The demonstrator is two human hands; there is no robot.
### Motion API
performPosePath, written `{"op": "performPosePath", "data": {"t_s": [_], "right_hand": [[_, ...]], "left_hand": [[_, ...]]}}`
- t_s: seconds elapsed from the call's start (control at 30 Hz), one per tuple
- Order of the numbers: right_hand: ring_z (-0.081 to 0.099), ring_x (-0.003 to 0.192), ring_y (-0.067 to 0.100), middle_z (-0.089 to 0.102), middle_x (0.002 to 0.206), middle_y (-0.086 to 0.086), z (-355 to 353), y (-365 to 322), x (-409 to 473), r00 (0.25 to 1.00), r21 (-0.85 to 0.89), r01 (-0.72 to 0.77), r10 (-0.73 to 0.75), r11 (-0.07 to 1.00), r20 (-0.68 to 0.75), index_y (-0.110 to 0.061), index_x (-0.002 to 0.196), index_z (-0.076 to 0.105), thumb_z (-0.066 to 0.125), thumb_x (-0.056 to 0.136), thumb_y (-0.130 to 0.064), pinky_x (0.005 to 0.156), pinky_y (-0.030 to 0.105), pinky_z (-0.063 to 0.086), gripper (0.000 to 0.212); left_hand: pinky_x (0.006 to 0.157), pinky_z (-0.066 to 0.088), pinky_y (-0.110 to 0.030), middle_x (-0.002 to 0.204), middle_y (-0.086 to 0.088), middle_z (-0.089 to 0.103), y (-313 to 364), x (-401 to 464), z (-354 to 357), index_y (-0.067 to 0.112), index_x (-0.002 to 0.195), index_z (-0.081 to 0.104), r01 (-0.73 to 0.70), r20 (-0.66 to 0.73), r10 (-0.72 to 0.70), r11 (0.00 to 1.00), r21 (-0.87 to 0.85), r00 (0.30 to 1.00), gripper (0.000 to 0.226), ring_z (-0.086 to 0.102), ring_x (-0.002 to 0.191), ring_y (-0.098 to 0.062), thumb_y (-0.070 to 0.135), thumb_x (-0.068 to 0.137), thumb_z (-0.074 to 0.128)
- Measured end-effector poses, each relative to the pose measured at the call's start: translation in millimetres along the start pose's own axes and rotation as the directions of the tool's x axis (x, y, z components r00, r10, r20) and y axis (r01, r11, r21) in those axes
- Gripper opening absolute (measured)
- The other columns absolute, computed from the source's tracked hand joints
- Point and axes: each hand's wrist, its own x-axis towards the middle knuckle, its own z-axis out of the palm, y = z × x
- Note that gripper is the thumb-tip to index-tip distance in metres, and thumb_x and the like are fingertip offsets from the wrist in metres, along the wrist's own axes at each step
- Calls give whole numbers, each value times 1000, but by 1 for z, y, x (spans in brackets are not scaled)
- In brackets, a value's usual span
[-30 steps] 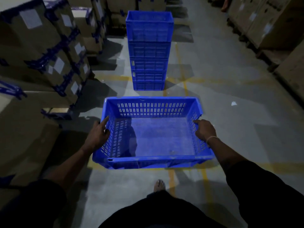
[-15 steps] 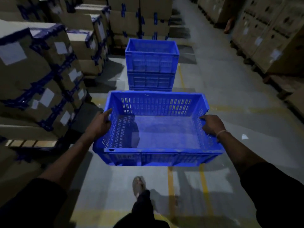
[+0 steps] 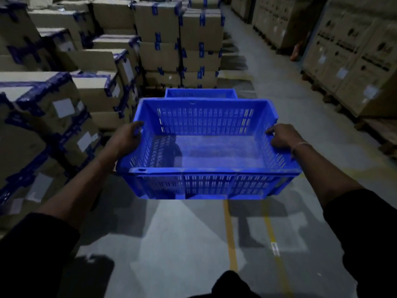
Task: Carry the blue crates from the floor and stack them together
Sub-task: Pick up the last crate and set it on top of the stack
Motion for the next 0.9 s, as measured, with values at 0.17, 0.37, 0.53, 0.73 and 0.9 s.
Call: {"op": "performPosePath", "data": {"t_s": [0.17,0.37,0.53,0.73,0.9], "right_hand": [[56,122,36,54,142,14,-44,-21,119,999,-41,17,-18,999,-34,-16,136,60,65,86,-11,102,40,46,50],[57,121,33,56,141,13,-78,-35,258,997,-36,49,-51,998,-61,-14,133,63,67,84,-12,101,37,46,49],[55,125,32,53,144,14,-94,-46,351,996,-11,77,-78,997,-50,-9,135,61,65,87,-9,104,35,43,47],[58,122,31,59,138,14,-82,-53,431,996,5,94,-94,996,-12,-8,130,65,63,86,-7,103,33,44,44],[60,118,34,60,135,17,-67,-59,487,998,20,69,-70,997,10,-5,126,66,62,85,-4,97,34,47,41]], "left_hand": [[92,50,-47,126,-28,63,4,122,-3,9,140,56,6,-55,-5,1000,18,998,41,64,110,-41,16,100,55],[89,50,-45,130,-26,62,14,253,3,16,142,53,20,-105,-10,996,90,994,47,65,109,-40,15,96,59],[90,52,-48,134,-21,60,15,343,10,24,146,47,77,-85,-71,995,67,994,54,63,111,-37,17,94,61],[91,51,-49,133,-25,60,0,422,41,18,147,48,123,-35,-121,992,37,992,53,62,112,-41,13,95,59],[91,51,-48,131,-24,62,-17,485,61,19,147,48,118,-12,-118,993,24,993,51,63,112,-40,18,97,59]]}}
